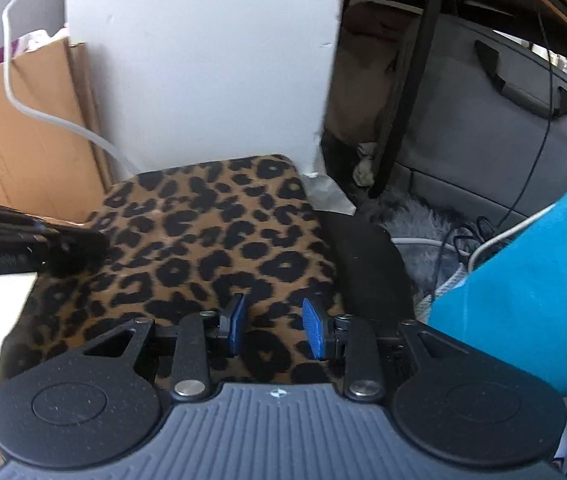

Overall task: Fold clothes
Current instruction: 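Lower the folded pants onto the black garment with both tools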

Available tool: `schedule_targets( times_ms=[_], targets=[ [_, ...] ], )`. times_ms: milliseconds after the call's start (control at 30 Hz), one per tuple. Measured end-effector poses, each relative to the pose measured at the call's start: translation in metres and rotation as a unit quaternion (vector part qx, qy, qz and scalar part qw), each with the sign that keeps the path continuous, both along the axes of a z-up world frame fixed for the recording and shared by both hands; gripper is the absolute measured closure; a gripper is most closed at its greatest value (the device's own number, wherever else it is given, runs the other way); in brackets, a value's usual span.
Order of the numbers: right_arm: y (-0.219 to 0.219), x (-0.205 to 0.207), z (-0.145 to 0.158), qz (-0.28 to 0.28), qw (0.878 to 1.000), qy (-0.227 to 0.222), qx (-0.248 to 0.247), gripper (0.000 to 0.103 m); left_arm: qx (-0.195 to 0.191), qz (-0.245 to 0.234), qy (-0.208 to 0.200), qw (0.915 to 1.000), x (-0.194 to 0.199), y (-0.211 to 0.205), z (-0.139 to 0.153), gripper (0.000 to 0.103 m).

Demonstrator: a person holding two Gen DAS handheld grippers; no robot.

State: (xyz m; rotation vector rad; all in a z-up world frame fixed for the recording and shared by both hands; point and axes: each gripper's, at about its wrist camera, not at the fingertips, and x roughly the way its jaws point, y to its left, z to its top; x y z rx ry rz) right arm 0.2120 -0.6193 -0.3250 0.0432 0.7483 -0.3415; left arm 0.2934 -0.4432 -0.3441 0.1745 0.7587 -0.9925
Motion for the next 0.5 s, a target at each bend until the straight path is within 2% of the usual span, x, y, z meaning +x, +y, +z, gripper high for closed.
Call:
schedule_targets(
  times_ms=[67, 133, 233, 300, 367, 500],
  targets=[
    [-0.001, -0.006, 0.005, -0.001, 1.000, -0.008, 0.004, 0.065, 0.002, 0.012, -0.001, 0.9999, -0.001, 0.004, 0.007, 0.100],
    [0.007, -0.018, 0.012, 0.012, 1.000, -0.023, 0.010, 0.065, -0.013, 0.008, -0.008, 0.9999, -0.007, 0.014, 0.014, 0.096],
    [0.019, -0.040, 0.017, 0.027, 0.999, -0.035, 0.019, 0.065, -0.038, -0.037, -0.003, 0.9986, -0.025, 0.027, 0.021, 0.094],
    [0.024, -0.055, 0.015, 0.023, 0.998, -0.041, 0.030, 0.065, -0.053, -0.067, 0.001, 0.9963, -0.042, 0.034, 0.024, 0.094],
    [0.025, -0.070, 0.010, 0.005, 0.998, -0.047, 0.047, 0.063, -0.072, -0.091, 0.002, 0.9933, -0.057, 0.041, 0.024, 0.088],
    [0.030, -0.091, -0.005, -0.015, 0.997, -0.053, 0.045, 0.062, -0.057, -0.107, -0.001, 0.9927, -0.075, 0.042, 0.006, 0.087]
  ],
)
